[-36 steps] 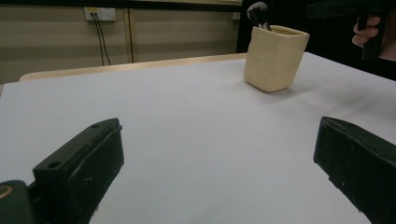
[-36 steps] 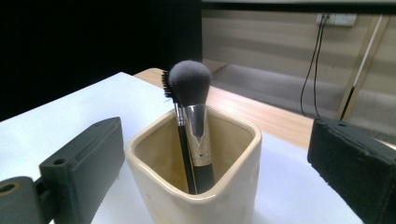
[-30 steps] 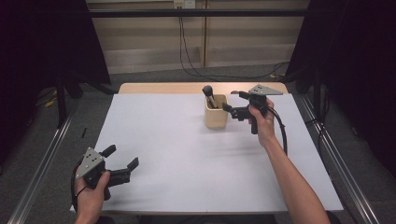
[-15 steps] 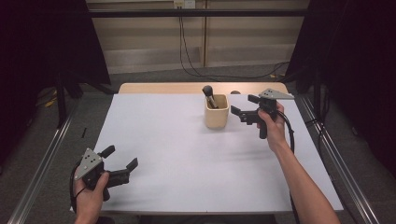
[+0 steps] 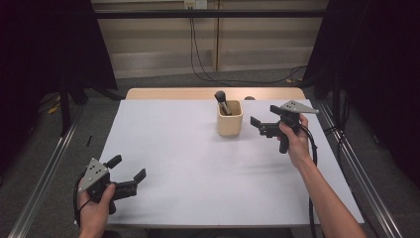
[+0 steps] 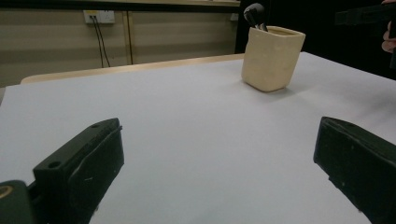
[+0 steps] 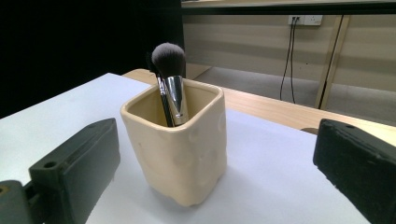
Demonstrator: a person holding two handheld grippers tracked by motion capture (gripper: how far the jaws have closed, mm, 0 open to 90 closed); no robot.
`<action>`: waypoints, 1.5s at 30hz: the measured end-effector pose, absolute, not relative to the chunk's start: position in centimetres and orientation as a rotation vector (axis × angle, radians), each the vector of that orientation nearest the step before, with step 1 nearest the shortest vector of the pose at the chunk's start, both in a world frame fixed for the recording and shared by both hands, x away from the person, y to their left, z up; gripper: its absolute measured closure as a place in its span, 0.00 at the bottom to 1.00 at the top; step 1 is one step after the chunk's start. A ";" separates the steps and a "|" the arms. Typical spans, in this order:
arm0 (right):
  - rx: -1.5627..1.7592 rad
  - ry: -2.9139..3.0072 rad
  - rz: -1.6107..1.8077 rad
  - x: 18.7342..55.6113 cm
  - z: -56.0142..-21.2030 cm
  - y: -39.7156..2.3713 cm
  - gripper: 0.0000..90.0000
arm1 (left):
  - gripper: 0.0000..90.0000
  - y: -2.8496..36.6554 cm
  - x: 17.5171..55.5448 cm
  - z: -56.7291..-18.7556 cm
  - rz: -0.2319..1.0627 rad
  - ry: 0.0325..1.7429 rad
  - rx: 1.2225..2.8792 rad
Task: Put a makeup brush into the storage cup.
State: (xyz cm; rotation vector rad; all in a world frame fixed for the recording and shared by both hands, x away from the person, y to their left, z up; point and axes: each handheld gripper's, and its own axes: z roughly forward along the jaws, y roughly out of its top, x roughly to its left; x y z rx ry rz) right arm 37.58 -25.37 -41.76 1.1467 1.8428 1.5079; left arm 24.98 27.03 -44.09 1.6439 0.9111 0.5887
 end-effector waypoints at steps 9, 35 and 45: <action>1.169 1.832 1.499 35.6 -42.1 -26.7 0.00 | 0.02 27.1 24.9 -44.0 0.578 0.906 1.633; 1.182 1.834 1.408 30.7 -43.1 -29.6 0.03 | 0.02 26.9 24.5 -44.0 0.577 0.916 1.634; 1.208 1.806 1.403 28.3 -43.6 -30.5 0.03 | 0.02 27.0 24.4 -44.0 0.579 0.918 1.638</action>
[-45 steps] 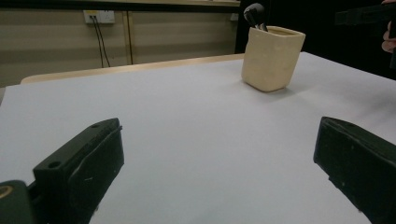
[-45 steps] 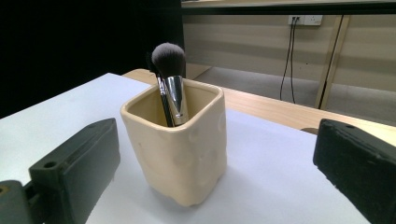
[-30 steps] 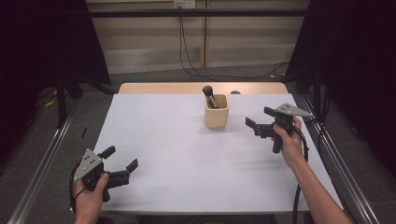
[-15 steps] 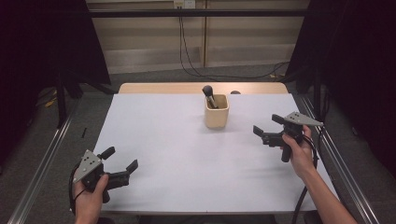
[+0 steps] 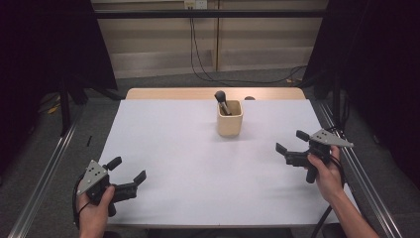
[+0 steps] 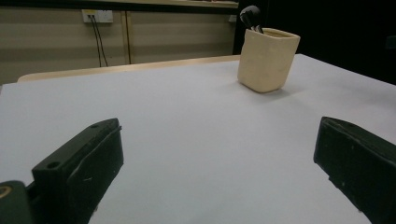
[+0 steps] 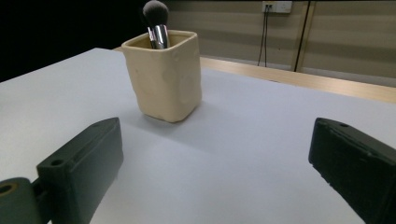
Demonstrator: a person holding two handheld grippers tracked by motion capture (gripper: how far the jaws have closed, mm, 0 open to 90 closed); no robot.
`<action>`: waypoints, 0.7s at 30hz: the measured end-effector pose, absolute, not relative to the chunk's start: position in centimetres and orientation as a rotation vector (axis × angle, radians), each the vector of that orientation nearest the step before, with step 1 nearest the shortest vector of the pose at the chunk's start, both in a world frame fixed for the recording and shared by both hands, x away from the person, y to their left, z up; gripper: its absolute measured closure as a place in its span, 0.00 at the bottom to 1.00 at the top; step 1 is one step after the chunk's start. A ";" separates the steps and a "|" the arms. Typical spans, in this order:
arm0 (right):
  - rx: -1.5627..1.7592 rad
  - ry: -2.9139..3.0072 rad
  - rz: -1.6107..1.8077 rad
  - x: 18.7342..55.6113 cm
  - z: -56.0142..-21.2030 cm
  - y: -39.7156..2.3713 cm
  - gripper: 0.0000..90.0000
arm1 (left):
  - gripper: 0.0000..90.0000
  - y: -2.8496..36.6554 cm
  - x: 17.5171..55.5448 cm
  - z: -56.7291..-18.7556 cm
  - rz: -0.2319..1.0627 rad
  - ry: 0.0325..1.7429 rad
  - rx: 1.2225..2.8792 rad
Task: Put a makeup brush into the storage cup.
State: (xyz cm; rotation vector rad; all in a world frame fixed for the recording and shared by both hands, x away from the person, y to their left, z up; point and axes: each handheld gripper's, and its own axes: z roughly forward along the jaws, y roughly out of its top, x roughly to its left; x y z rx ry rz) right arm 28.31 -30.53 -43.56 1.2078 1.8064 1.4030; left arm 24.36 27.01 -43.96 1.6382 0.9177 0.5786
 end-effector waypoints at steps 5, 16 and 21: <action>1.205 1.795 1.404 27.2 -43.7 -30.7 0.04 | 0.02 27.0 24.3 -44.0 0.578 0.919 1.639; 1.201 1.774 1.411 25.2 -43.9 -31.0 0.03 | 0.02 26.8 24.0 -43.8 0.579 0.910 1.641; 1.198 1.783 1.381 24.3 -44.0 -31.2 0.03 | 0.02 26.9 23.9 -43.8 0.579 0.917 1.637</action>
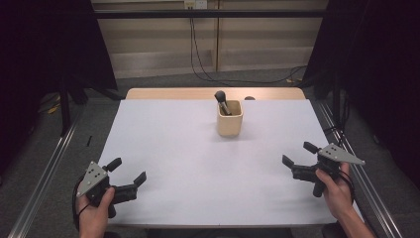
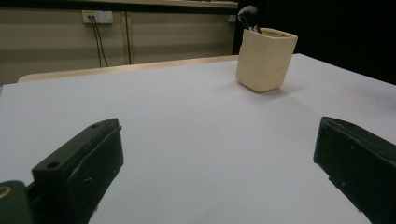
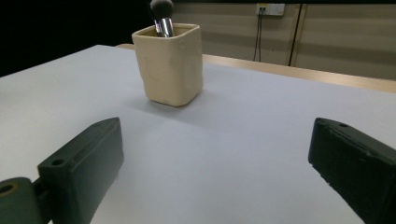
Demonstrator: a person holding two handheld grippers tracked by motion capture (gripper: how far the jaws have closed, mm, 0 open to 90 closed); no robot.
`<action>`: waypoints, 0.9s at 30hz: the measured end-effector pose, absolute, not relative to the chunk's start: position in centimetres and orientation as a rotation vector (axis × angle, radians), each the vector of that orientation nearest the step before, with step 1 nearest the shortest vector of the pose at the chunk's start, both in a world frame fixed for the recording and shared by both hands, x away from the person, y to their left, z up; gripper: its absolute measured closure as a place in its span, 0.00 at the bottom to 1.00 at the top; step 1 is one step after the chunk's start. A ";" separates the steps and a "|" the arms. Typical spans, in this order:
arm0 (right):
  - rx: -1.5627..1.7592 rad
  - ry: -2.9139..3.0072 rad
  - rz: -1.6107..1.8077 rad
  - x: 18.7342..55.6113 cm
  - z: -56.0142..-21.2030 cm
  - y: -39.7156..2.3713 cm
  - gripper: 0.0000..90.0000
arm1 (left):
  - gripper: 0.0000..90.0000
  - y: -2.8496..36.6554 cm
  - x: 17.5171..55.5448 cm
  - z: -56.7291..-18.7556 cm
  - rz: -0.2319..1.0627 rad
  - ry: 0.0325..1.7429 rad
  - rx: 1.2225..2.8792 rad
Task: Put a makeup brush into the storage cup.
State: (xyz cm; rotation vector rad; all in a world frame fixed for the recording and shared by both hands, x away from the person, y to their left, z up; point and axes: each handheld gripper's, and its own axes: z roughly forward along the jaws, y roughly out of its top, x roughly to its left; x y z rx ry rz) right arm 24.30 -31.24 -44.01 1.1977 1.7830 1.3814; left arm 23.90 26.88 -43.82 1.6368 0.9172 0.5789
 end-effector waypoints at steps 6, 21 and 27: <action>1.196 1.797 1.356 23.7 -44.0 -31.4 0.03 | 0.02 26.4 23.7 -43.7 0.571 0.902 1.647; 1.192 1.842 1.355 21.9 -45.0 -31.5 0.02 | 0.02 26.7 23.7 -43.7 0.571 0.911 1.634; 1.202 1.820 1.366 22.0 -44.9 -31.6 0.02 | 0.02 26.9 23.7 -43.7 0.578 0.913 1.628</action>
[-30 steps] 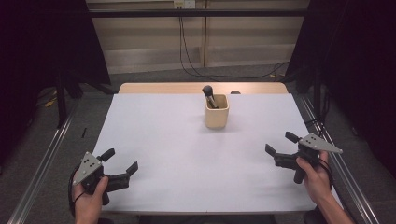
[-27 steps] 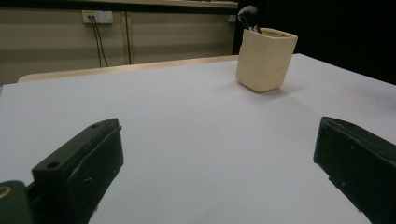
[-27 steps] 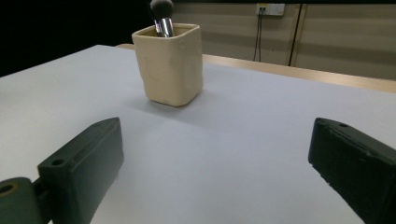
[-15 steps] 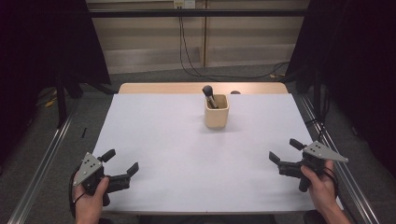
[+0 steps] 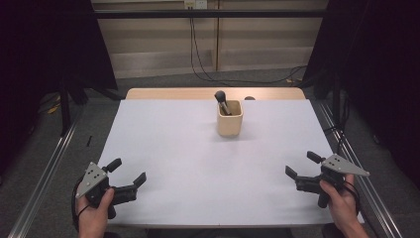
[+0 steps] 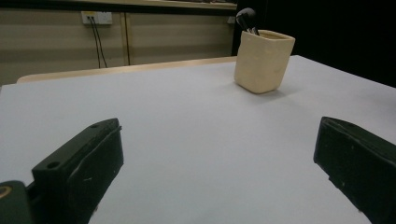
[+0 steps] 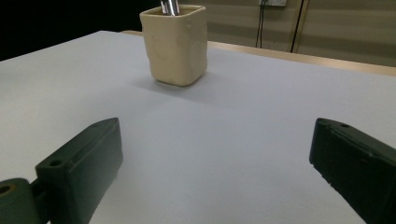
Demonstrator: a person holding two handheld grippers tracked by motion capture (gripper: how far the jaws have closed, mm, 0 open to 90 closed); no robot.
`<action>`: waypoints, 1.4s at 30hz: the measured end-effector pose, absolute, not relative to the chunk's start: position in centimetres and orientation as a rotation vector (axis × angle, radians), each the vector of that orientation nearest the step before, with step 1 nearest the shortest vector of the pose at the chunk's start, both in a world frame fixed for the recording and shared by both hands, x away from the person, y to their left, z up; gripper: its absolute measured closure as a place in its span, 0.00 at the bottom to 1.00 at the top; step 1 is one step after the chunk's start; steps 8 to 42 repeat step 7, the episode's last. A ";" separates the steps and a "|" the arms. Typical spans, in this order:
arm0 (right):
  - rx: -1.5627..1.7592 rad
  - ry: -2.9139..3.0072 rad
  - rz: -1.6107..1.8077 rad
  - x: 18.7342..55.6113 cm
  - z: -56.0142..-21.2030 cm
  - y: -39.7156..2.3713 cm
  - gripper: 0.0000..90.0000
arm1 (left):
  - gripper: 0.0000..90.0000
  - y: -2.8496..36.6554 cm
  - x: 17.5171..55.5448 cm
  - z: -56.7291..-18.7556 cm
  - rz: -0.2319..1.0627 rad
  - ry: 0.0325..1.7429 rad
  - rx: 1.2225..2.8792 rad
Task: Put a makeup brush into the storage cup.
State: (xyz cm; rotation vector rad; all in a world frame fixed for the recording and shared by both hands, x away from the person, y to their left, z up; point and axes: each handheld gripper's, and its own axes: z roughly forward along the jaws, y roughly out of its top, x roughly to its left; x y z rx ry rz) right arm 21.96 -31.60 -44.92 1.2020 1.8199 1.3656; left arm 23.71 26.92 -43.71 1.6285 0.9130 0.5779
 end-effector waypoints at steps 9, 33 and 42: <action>1.206 1.828 1.367 22.2 -45.1 -31.5 0.02 | 0.02 26.9 23.9 -43.8 0.568 0.917 1.639; 1.206 1.828 1.367 22.2 -45.1 -31.5 0.02 | 0.02 26.9 23.9 -43.8 0.568 0.917 1.639; 1.206 1.828 1.367 22.2 -45.1 -31.5 0.02 | 0.02 26.9 23.9 -43.8 0.568 0.917 1.639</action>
